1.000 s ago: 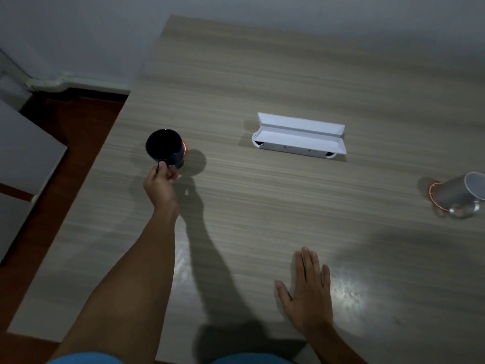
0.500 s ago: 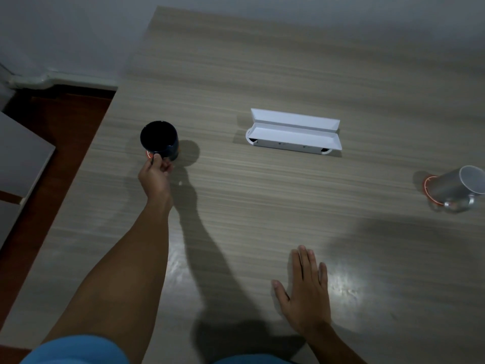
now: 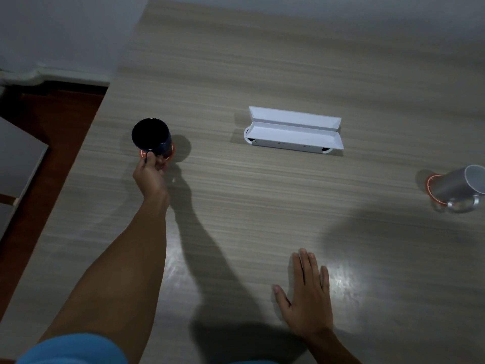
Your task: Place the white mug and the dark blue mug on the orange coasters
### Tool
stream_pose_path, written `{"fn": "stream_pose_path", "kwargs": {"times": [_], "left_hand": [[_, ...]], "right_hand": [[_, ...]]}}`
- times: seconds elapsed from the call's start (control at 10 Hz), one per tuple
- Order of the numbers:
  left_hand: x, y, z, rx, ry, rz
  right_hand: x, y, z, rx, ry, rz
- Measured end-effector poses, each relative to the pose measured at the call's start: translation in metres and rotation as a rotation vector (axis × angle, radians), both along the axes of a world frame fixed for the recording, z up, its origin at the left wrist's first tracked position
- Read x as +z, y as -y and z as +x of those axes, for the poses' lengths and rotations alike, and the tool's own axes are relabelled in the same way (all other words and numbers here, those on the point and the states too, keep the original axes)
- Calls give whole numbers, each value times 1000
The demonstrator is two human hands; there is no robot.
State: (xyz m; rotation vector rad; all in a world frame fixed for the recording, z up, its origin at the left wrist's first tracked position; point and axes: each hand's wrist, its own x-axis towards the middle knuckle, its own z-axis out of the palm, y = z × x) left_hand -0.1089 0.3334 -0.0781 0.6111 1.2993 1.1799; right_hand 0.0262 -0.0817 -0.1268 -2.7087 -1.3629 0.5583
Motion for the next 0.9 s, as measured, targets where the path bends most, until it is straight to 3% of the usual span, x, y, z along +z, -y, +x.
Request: {"fn": "stream_pose_path", "kwargs": {"times": [0.9], "left_hand": [[23, 16, -10, -77, -200, 4]], "right_hand": [[3, 0, -3, -6, 8, 27]]}}
